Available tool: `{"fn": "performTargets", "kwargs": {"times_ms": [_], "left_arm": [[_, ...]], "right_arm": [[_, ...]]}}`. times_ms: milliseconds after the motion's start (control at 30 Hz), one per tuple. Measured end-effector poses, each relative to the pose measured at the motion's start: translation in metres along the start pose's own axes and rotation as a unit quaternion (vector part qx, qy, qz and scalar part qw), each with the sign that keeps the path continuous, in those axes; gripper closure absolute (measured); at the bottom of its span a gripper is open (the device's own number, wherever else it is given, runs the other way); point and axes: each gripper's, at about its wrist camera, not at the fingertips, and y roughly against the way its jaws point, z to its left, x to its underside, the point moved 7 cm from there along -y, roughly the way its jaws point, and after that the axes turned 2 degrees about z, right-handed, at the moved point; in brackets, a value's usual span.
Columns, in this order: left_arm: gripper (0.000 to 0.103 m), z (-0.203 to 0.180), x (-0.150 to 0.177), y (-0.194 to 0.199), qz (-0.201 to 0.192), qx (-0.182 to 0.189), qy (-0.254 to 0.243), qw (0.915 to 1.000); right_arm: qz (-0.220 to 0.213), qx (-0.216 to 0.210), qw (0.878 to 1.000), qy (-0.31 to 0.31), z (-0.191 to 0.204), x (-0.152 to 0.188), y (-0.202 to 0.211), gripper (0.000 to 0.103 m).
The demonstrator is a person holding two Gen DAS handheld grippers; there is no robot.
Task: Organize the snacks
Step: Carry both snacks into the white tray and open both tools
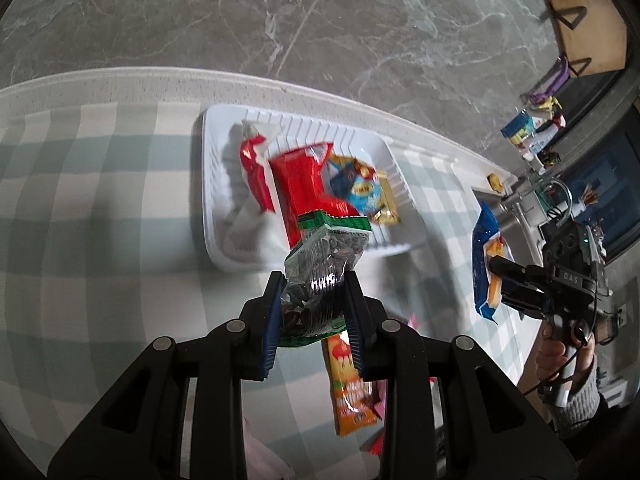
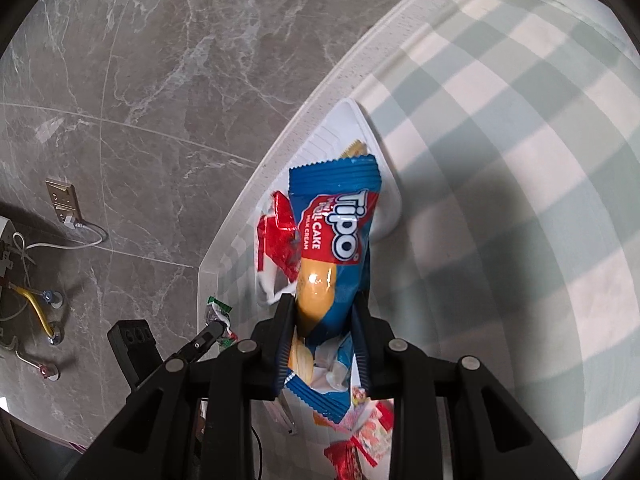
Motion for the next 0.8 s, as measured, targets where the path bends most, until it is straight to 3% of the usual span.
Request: {"fn": "performTargets", "kwargs": {"times_ms": [400,800], "left_arm": [[0.077,0.014,-0.057,-0.024,-0.006,-0.012,0.011,0.9998],[0.077,0.019,-0.088,-0.063,0.006,-0.027,0.01,0.9996]], "right_arm": [[0.015,0.016,0.999,0.031,0.013,-0.045,-0.032,0.074],[0.034,0.04,0.997,0.054,0.012,-0.083,-0.07,0.074]]}}
